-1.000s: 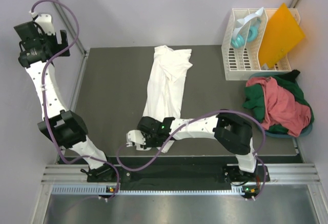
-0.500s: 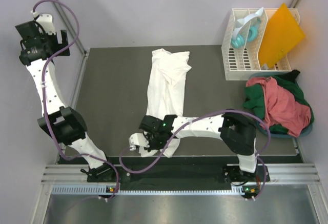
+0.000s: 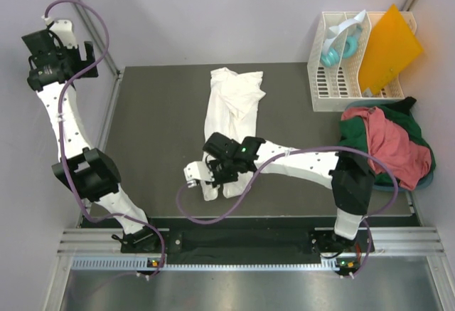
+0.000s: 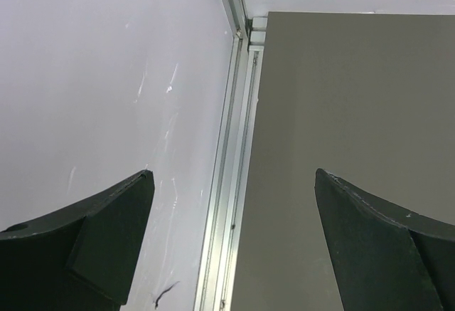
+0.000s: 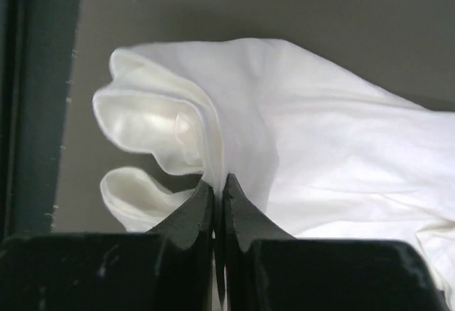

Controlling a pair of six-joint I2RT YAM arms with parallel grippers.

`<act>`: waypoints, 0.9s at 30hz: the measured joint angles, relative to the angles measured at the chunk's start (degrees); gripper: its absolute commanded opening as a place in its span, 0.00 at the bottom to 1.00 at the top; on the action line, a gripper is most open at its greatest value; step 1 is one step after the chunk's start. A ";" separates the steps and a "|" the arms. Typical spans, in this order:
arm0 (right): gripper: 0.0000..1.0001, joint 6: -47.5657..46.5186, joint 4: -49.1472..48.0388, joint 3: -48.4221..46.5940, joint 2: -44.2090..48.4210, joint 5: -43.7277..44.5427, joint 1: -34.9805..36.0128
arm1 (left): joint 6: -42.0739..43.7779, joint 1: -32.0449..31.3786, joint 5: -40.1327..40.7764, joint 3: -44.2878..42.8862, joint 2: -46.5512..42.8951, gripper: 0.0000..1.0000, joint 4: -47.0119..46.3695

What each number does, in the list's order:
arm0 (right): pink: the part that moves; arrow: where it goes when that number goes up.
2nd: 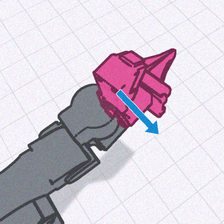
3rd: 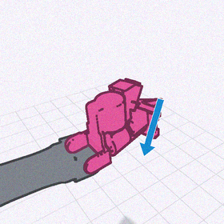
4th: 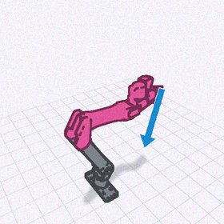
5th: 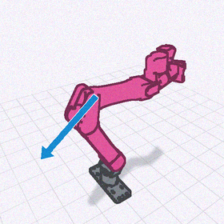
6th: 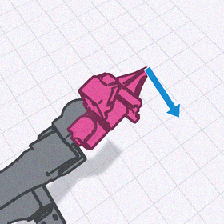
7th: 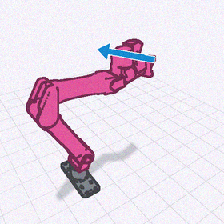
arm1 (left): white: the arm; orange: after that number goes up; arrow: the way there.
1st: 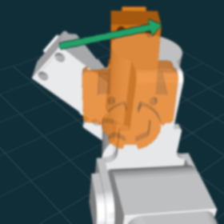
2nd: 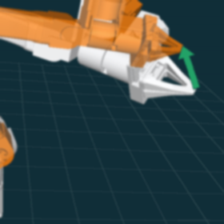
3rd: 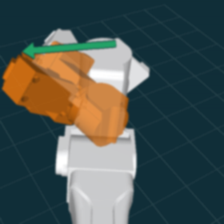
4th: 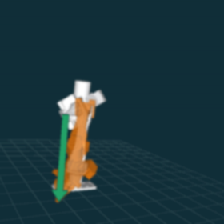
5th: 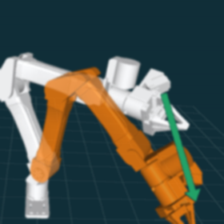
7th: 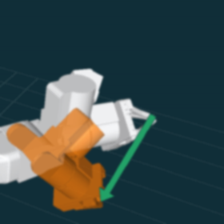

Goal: Fold and stack the t-shirts
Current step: Fold the folded rectangular tshirt in 1/3 of the way

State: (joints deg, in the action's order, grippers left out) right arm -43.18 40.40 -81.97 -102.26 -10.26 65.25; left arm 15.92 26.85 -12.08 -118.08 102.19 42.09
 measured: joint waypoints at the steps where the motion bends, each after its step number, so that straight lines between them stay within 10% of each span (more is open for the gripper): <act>1: 0.00 -1.14 -0.07 0.00 -0.02 0.35 -1.07 | -0.07 0.00 -0.04 0.15 0.00 0.99 -0.02; 27: 0.00 -19.89 -1.81 -17.18 -14.19 7.30 -14.86 | -1.36 0.00 -0.68 2.62 1.46 0.99 -0.50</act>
State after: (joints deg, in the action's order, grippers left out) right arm -63.07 38.59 -99.15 -116.44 -2.96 50.39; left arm 14.57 26.85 -12.75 -115.46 103.66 41.58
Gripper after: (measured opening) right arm 0.029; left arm 0.991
